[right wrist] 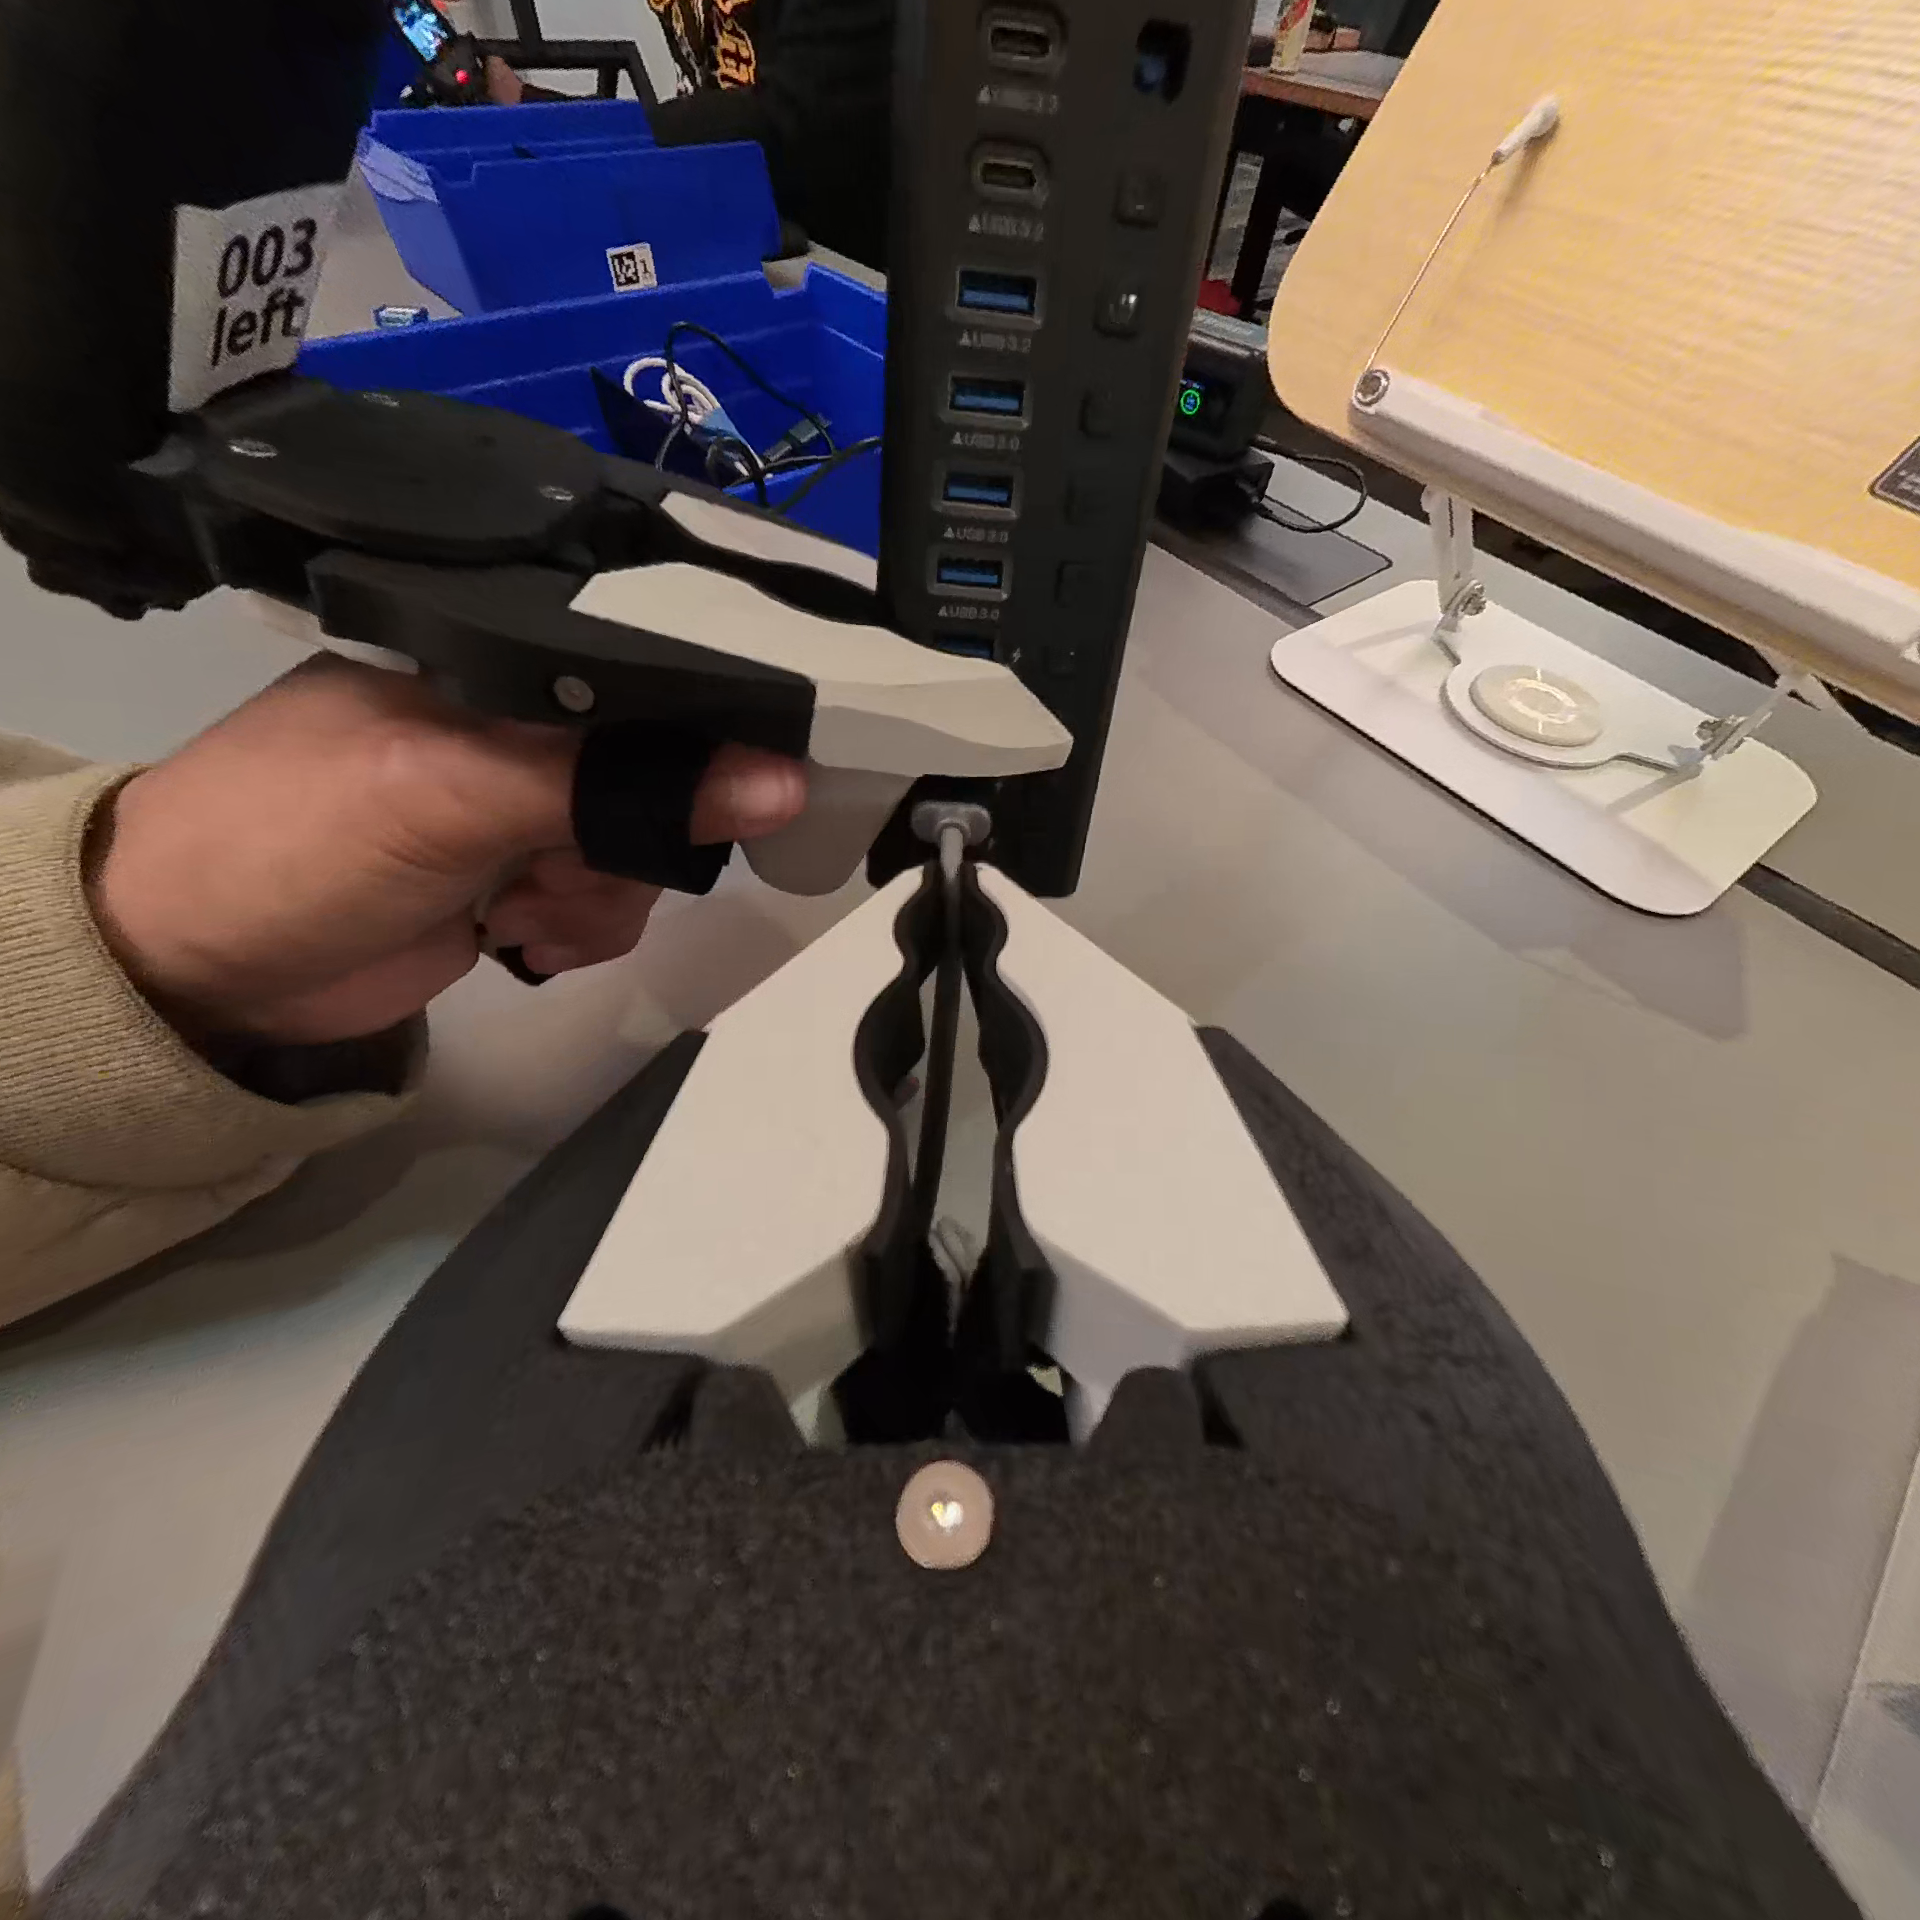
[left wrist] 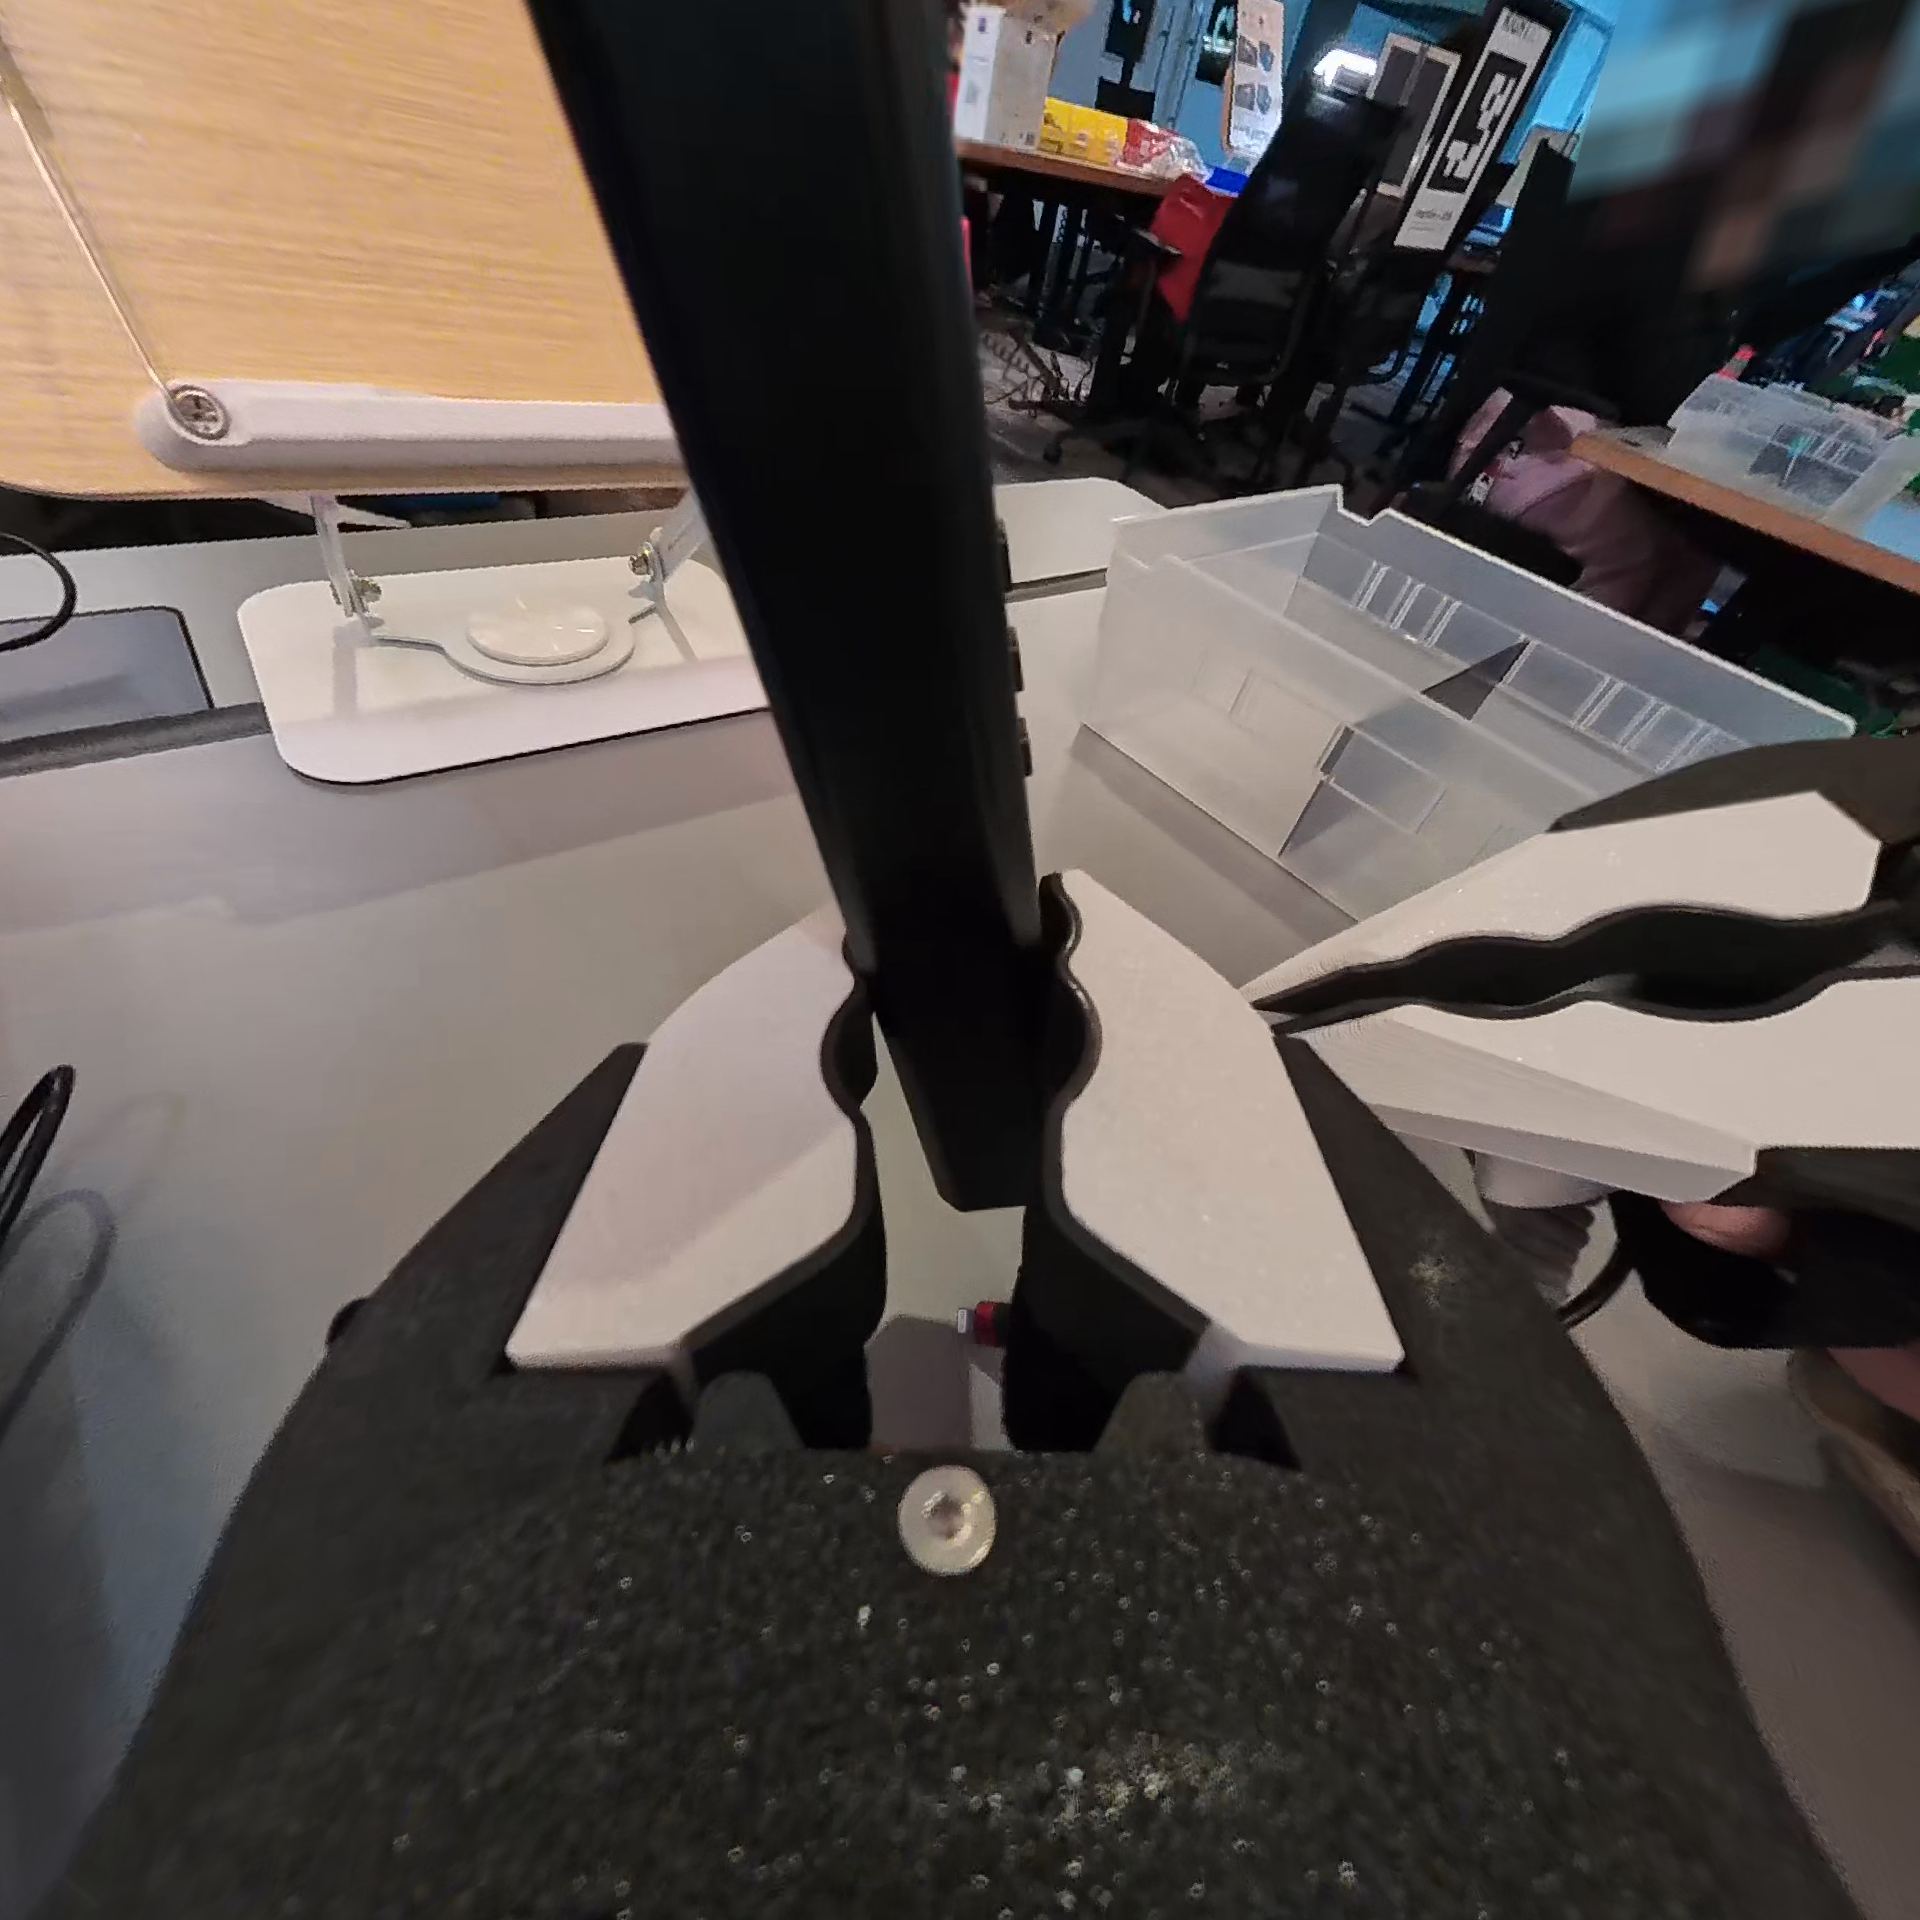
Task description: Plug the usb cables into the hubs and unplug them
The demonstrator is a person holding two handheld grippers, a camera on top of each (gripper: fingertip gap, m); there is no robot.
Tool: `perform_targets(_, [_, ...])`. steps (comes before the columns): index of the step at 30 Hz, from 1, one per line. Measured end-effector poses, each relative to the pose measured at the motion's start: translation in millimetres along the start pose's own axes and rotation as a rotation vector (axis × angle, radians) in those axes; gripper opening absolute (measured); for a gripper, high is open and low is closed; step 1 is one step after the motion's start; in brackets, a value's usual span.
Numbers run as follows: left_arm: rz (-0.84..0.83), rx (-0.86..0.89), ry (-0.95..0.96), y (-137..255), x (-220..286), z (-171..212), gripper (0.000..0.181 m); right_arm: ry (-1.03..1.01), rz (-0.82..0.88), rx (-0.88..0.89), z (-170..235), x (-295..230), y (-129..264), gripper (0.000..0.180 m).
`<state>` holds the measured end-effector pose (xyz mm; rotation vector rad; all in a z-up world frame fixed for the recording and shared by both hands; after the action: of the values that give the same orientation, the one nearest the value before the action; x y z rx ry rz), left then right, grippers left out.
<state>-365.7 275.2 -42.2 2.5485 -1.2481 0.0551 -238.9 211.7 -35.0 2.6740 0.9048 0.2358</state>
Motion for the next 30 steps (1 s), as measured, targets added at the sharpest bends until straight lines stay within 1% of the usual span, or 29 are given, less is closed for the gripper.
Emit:
perform_targets(4, [-0.009,-0.011,-0.022,1,-2,-2,0.029,-0.009,-0.010,0.009,0,0,1,0.003])
perform_targets(6, [-0.012,-0.021,-0.001,0,-3,-1,0.029,-0.025,-0.018,0.012,1,1,0,0.003])
perform_targets(8, [-0.021,-0.017,0.014,0,-5,-2,0.028,-0.083,-0.040,0.005,2,2,-6,0.003])
perform_targets(10, [0.011,-0.009,0.040,1,-5,-2,0.028,-0.105,-0.064,0.020,3,5,-6,0.003])
perform_targets(11, [0.037,0.010,0.083,1,-4,-2,0.028,-0.097,-0.047,0.019,3,6,-7,0.015])
perform_targets(12, [0.079,0.019,0.124,1,-1,-3,0.027,-0.082,-0.042,0.012,2,6,-9,0.030])
perform_targets(13, [0.095,0.013,0.141,0,2,-3,0.027,-0.070,-0.052,0.016,1,4,-9,0.028])
perform_targets(16, [0.101,0.005,0.115,-2,9,-1,0.027,0.026,0.014,0.020,0,3,-5,0.025])
perform_targets(18, [0.132,0.028,0.157,-1,9,-1,0.027,0.061,0.001,0.026,-1,-1,-4,0.014])
perform_targets(21, [0.209,0.050,0.197,2,4,-4,0.027,0.119,0.014,0.032,-5,-5,-2,0.013])
perform_targets(24, [0.189,0.078,0.136,8,0,-12,0.029,0.169,0.018,0.005,-5,-4,1,0.012])
perform_targets(27, [0.189,0.059,0.127,6,0,-11,0.030,0.144,0.028,0.006,-2,-2,1,0.013])
perform_targets(30, [0.133,0.064,0.107,4,3,-9,0.028,0.079,0.036,-0.003,3,-4,-7,0.016])
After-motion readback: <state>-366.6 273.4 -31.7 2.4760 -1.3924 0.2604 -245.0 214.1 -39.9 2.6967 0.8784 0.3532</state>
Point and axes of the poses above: each gripper's, where its closed fingertips meet, y back along the fingers, z out of its underside, x = y × z across the jaws, the point moved 9 cm from there along y, back along the fingers
